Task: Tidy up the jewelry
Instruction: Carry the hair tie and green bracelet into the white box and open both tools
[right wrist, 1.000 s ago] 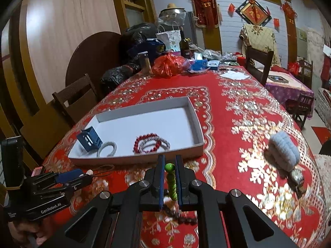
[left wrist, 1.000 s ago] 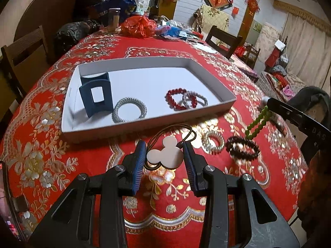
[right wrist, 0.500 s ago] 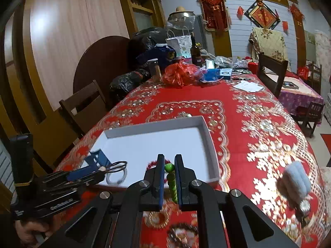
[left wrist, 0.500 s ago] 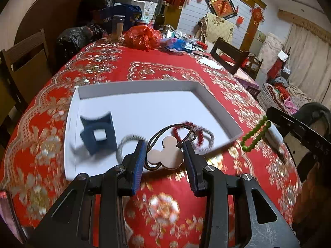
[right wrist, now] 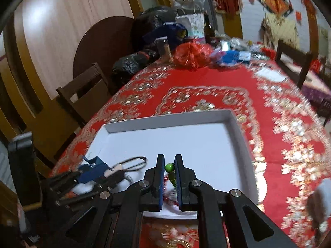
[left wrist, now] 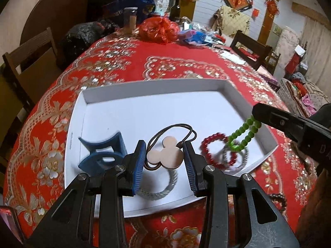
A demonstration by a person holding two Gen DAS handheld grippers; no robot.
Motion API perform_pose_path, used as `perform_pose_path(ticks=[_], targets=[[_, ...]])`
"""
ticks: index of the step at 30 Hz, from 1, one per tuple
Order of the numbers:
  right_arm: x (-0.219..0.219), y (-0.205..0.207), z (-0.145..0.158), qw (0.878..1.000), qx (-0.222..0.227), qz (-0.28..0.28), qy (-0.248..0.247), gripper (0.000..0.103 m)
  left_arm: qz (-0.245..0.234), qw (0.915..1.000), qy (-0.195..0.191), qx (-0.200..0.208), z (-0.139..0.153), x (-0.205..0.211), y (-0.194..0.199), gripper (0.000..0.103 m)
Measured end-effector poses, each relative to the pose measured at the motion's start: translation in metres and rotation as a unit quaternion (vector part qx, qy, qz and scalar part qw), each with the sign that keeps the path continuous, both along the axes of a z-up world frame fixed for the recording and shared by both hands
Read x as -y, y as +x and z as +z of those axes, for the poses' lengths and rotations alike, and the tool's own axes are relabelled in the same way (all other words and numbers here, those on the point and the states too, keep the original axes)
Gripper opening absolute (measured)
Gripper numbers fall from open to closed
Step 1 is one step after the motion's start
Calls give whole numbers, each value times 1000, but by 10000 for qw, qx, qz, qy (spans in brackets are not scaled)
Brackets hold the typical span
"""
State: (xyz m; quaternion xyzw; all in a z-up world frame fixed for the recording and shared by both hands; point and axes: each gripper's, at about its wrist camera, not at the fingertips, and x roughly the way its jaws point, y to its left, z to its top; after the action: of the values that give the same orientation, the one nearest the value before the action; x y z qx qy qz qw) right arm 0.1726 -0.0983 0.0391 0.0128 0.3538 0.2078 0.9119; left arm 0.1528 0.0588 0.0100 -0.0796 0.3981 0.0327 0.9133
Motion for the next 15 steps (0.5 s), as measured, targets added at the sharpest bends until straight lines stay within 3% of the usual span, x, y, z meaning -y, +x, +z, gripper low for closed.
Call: perform_pose_path(ticks=[4, 15], targets=[[6, 15, -22, 9991, -351, -240, 4, 9, 41, 9998, 20, -200, -15, -1, -1, 36], [38, 23, -51, 9956, -736, -579, 3, 9, -54, 9995, 34, -303, -29, 4, -3, 36]])
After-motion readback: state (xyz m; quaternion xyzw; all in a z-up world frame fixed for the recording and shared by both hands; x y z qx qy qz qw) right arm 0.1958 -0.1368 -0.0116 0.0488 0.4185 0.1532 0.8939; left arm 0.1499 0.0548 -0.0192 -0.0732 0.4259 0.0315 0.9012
